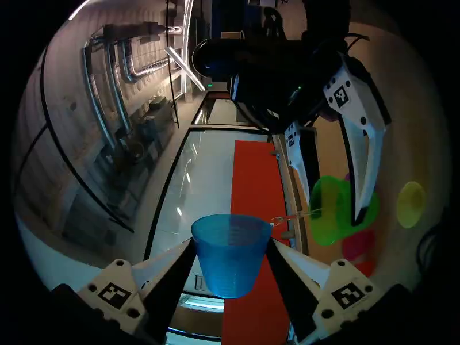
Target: Pour water
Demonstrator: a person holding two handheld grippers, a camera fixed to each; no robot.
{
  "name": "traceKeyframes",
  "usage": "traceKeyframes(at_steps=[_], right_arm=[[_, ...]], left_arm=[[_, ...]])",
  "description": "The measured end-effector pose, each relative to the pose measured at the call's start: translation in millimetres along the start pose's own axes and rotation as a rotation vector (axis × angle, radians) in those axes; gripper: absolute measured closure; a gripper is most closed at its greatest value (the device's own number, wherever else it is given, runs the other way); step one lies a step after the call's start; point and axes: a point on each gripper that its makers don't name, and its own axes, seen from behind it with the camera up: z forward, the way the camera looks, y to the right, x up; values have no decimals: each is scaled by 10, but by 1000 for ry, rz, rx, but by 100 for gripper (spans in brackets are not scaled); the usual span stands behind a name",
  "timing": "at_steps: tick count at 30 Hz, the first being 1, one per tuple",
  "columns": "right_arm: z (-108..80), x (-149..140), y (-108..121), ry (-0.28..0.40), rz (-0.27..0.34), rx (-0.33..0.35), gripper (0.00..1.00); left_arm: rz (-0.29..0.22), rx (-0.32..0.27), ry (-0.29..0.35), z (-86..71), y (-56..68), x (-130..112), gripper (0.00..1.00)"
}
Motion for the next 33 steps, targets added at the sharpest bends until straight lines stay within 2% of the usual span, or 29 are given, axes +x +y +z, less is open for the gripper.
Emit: traceKeyframes(at_steps=[14, 20, 23, 26, 29, 33], right_arm=[[4, 3, 7, 3, 3, -2, 8], [-3, 16, 8, 6, 4, -3, 8], [-10, 14, 16, 7, 4, -5, 8], [-16, 5, 19, 6, 4, -7, 8], [-23, 8, 22, 8, 3, -9, 8], [-26, 35, 25, 14, 2, -13, 8]], left_arm=[[19, 5, -1, -24, 7, 23, 16], [-4, 5, -1, -6, 34, 10, 16], [-36, 6, -8, -10, 70, -13, 16], [-92, 6, -26, -18, 109, -64, 16], [-171, 7, -34, -34, 152, -103, 16], [-301, 3, -42, -48, 206, -150, 16]])
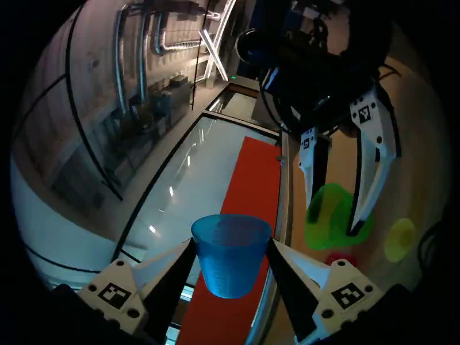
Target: Pour water
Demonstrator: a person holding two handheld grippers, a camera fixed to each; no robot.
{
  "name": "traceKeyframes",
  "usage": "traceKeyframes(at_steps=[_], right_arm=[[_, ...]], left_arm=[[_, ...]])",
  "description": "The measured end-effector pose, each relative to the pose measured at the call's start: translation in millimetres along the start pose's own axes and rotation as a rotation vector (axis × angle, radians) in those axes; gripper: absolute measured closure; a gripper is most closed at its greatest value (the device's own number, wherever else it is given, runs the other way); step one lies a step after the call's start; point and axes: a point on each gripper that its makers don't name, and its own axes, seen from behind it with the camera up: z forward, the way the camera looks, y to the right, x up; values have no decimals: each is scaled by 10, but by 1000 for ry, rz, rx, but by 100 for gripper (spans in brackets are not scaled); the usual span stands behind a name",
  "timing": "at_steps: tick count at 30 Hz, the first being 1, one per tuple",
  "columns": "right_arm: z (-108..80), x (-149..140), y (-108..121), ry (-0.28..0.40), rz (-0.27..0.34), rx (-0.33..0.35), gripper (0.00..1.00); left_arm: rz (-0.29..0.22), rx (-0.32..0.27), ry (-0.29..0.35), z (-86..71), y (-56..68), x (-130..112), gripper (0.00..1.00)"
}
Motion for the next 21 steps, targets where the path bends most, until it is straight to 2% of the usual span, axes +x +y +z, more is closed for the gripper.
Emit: traceKeyframes(at_steps=[12, 17, 21], right_arm=[[-17, 25, 17, 10, -3, -8, 8], [-26, 34, 29, 15, 0, -13, 8], [-23, 41, 36, 18, -1, -16, 8]], left_arm=[[-340, 20, -67, -79, 79, -327, 16], [-448, 27, -71, -121, 114, -379, 16], [-513, 26, -71, -132, 140, -405, 16]])
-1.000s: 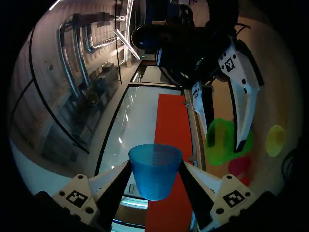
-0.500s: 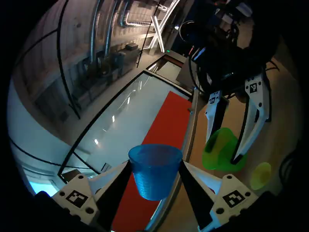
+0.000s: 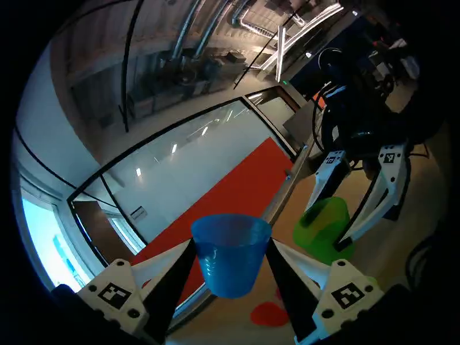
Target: Pour water
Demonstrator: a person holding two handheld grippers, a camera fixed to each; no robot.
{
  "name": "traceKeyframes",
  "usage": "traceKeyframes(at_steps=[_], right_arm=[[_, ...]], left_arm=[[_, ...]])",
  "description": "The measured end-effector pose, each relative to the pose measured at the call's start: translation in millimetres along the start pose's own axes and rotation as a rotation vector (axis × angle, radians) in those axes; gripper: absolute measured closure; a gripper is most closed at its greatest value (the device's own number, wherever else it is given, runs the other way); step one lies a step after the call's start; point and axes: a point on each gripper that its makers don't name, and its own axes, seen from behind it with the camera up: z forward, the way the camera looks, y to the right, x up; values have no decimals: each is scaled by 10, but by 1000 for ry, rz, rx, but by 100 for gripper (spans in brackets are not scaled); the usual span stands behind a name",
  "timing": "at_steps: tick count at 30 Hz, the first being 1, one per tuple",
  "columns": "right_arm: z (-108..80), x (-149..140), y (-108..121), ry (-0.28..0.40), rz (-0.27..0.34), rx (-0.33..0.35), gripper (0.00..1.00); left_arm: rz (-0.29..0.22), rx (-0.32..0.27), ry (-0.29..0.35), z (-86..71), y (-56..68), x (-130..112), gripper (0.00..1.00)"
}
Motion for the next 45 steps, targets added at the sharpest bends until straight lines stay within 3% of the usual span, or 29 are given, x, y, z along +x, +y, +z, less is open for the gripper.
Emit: traceKeyframes(at_steps=[14, 24, 35, 38, 45], right_arm=[[-9, 31, 1, 3, -3, -5, 8], [-51, 54, 24, 10, -9, -20, 8], [-84, 76, 51, 17, -16, -34, 8], [-86, 82, 53, 15, -21, -36, 8], [-91, 72, 64, 7, -22, -39, 8]], left_arm=[[-159, 10, -28, -39, -14, -127, 16], [-357, 28, -83, -81, -51, -347, 16], [-592, -2, -61, -99, -5, -349, 16], [-622, -11, -64, -101, 24, -369, 16], [-626, -14, -88, -112, 14, -435, 16]])
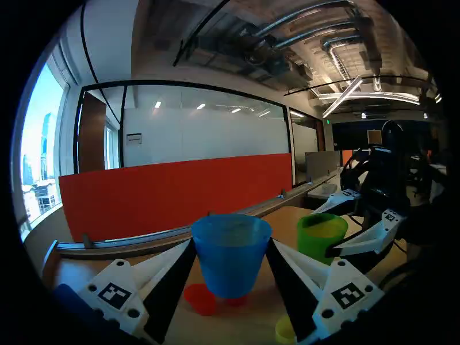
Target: Pour water
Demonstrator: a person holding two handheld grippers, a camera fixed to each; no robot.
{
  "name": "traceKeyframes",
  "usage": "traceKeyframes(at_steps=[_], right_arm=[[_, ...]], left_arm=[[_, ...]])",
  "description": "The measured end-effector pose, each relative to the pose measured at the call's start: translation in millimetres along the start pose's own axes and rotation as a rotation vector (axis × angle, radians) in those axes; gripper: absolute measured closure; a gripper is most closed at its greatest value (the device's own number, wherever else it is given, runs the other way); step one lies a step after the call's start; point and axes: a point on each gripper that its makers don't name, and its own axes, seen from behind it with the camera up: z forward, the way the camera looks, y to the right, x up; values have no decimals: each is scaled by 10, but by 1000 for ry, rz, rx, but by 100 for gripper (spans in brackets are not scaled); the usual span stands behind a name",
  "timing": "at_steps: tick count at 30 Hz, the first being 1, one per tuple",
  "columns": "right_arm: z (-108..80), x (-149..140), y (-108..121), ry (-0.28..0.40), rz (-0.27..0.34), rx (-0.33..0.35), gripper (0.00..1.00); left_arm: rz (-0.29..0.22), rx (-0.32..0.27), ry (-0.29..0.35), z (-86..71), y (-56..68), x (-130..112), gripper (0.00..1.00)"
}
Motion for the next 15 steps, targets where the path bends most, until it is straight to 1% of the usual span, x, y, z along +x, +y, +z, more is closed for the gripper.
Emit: traceKeyframes(at_steps=[2, 8, 15], right_arm=[[-7, -17, 11, -5, 0, -1, 8], [-38, -112, 57, -53, 4, 0, 8], [-78, -275, 128, -114, 7, 5, 8]], left_arm=[[-1, -4, -12, 3, -5, -32, 16], [2, -28, -91, 9, -24, -263, 15], [39, -34, -170, 22, -91, -496, 15]])
